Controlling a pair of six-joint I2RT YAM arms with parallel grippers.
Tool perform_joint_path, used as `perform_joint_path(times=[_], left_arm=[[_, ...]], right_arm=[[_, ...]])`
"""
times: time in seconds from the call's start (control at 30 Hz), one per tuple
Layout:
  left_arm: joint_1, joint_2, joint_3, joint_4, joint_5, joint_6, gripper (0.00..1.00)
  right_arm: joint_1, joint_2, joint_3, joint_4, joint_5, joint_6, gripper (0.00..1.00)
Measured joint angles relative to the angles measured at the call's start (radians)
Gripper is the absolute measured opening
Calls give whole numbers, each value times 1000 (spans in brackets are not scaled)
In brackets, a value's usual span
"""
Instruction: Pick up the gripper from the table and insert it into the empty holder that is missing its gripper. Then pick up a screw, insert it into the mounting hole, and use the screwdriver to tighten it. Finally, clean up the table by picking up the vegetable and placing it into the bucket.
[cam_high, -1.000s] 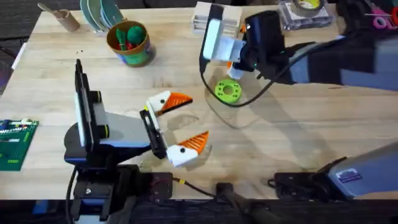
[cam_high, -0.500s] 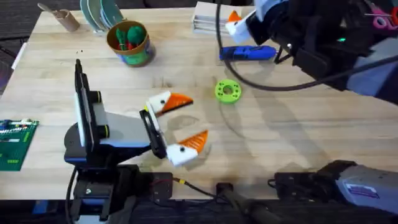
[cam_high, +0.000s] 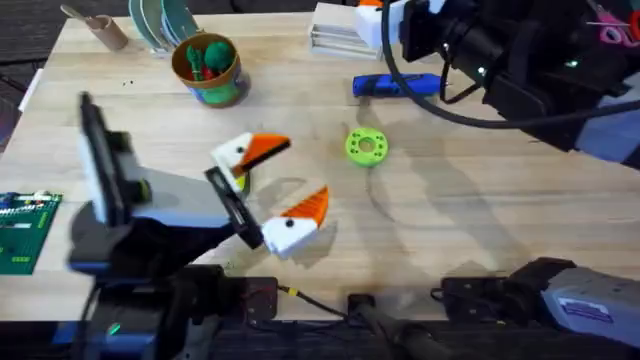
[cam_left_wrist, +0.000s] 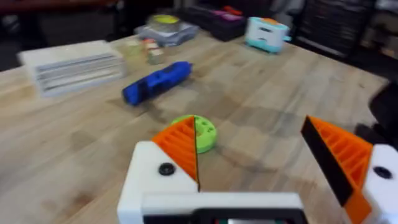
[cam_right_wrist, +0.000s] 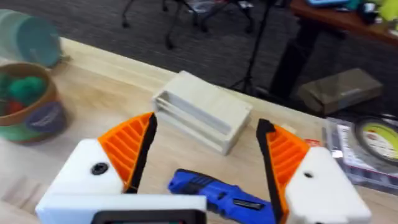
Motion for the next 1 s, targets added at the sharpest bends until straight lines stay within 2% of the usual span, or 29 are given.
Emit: perform_joint_path(times=[0.17,0.3,0.37,0.53,0.6,0.63,0.77,0.8,1.0], left_arm=[[0,10,263,-333,-246,-17,991],[0,90,478,-544,-445,-18,991],[0,171,604,-663,-558,-17,990],[0,403,875,-889,-759,26,990],[0,489,955,-935,-811,50,992],[0,609,1040,-944,-859,75,993],[0,716,1055,-965,-885,90,993],[0,781,1055,-973,-891,94,992],[0,898,1055,-987,-897,97,993]], right_arm=[[1,0,0,0,-25,23,993],[1,0,0,0,-34,32,992],[1,0,0,0,-36,32,992],[1,0,0,0,-39,33,992],[1,0,0,0,-40,33,992],[1,0,0,0,-40,33,992],[1,0,0,0,-40,33,992],[1,0,0,0,-40,33,993],[1,0,0,0,-40,33,993]])
